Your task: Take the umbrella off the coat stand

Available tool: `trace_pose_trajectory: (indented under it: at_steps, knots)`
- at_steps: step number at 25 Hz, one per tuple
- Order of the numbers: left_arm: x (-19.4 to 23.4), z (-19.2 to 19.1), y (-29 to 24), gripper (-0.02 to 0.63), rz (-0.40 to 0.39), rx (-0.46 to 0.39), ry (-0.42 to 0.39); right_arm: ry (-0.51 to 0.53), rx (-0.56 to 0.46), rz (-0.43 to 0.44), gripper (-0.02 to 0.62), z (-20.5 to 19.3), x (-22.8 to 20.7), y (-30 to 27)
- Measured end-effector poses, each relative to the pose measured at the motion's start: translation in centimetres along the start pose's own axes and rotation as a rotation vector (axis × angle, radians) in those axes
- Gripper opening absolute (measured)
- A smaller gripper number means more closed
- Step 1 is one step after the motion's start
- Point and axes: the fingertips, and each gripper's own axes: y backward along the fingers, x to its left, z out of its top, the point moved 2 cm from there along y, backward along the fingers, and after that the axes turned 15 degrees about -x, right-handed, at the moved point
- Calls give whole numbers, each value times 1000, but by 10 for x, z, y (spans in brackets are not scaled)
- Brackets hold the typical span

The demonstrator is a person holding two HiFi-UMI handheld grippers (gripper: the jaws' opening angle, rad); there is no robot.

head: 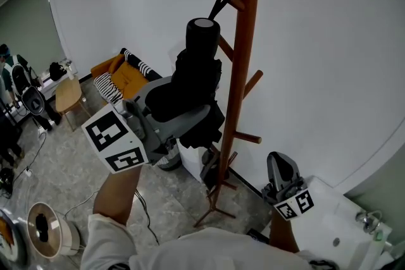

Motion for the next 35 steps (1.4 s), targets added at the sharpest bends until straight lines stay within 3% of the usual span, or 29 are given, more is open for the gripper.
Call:
trace_pose_trajectory:
  at_steps: [19, 35]
  knots:
    - [6, 47, 13, 245, 55, 4, -102, -47, -20, 47, 15, -5, 13, -12]
    - [28, 69, 79, 245, 222, 22, -155, -82, -11, 127, 15, -9, 45, -31]
